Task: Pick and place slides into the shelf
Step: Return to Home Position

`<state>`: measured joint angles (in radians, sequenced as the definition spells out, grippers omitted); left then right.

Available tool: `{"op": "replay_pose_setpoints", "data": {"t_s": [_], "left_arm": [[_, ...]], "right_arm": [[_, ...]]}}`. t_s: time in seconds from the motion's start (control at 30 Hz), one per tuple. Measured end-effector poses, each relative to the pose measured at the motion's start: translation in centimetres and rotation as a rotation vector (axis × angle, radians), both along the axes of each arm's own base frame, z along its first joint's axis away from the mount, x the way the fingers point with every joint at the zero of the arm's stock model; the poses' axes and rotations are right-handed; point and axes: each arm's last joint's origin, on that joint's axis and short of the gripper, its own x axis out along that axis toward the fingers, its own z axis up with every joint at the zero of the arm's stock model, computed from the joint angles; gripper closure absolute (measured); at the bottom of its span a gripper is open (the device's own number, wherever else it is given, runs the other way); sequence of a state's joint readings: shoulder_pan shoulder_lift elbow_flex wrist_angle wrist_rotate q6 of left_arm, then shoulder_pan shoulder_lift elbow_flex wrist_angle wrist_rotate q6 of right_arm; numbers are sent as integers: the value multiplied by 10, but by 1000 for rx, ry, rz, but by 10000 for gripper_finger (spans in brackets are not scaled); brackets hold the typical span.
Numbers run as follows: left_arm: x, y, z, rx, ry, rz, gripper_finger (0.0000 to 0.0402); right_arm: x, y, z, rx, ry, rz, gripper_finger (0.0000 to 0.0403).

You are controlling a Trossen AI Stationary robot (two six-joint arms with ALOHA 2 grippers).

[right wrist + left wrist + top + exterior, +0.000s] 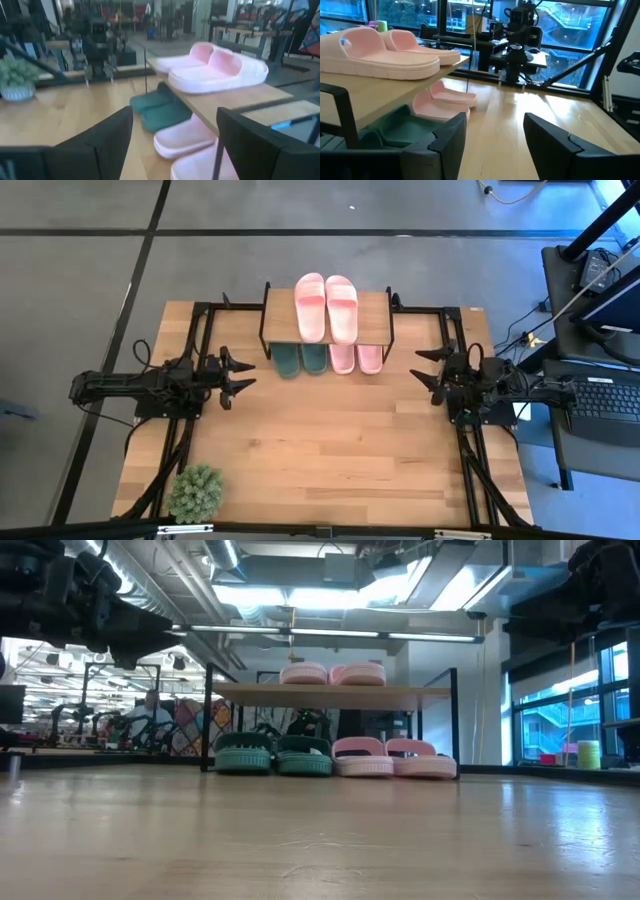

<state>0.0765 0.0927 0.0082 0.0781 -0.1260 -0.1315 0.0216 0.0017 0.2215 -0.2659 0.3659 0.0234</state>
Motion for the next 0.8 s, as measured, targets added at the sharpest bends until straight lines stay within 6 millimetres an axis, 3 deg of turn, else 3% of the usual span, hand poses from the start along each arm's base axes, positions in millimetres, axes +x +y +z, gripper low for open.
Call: {"op": "replay_pose_setpoints", "data": {"t_s": [0.4,0.8], "left_arm": [[-1,0,-2,6,26,14,211],[-1,0,-3,8,36,14,211]], "right_arm": [[14,0,-31,35,-45,0,115],[16,0,-37,50,-65,3,115]]}}
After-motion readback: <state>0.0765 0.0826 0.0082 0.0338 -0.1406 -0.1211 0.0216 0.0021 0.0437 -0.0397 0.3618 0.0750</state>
